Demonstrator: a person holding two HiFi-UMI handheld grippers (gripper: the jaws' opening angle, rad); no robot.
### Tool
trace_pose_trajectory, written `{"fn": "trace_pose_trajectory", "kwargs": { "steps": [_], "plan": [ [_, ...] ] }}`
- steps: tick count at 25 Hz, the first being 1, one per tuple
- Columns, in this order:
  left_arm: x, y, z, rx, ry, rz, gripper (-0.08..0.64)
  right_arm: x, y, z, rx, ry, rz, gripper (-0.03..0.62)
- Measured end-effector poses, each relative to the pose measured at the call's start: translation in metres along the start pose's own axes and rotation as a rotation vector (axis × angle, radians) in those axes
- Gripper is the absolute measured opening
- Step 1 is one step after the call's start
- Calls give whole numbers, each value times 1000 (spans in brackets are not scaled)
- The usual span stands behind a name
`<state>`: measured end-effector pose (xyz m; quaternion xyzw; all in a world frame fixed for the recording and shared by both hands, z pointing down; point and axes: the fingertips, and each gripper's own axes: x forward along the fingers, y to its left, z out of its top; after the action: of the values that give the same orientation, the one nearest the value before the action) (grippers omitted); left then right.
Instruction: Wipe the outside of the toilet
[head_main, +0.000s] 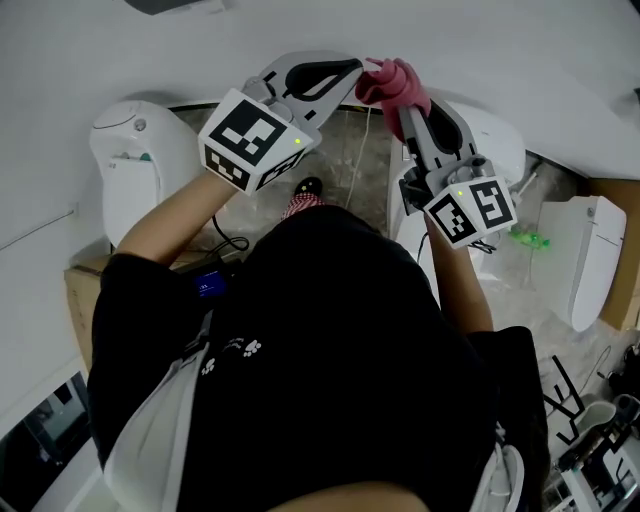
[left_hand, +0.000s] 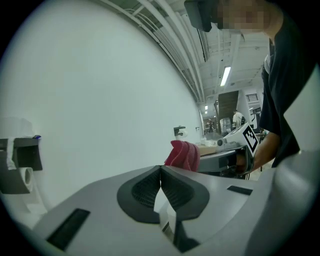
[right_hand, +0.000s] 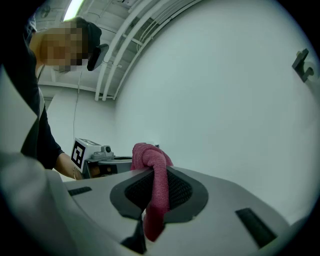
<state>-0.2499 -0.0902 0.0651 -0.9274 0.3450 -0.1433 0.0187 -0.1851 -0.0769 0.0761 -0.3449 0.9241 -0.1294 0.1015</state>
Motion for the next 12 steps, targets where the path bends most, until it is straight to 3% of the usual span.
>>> {"fn": "trace_pose_trajectory", "kwargs": {
  "steps": [12],
  "plan": [
    [-13,10,0,-10,17,45,9,8,5,0,16,9,43,55]
  ]
}}
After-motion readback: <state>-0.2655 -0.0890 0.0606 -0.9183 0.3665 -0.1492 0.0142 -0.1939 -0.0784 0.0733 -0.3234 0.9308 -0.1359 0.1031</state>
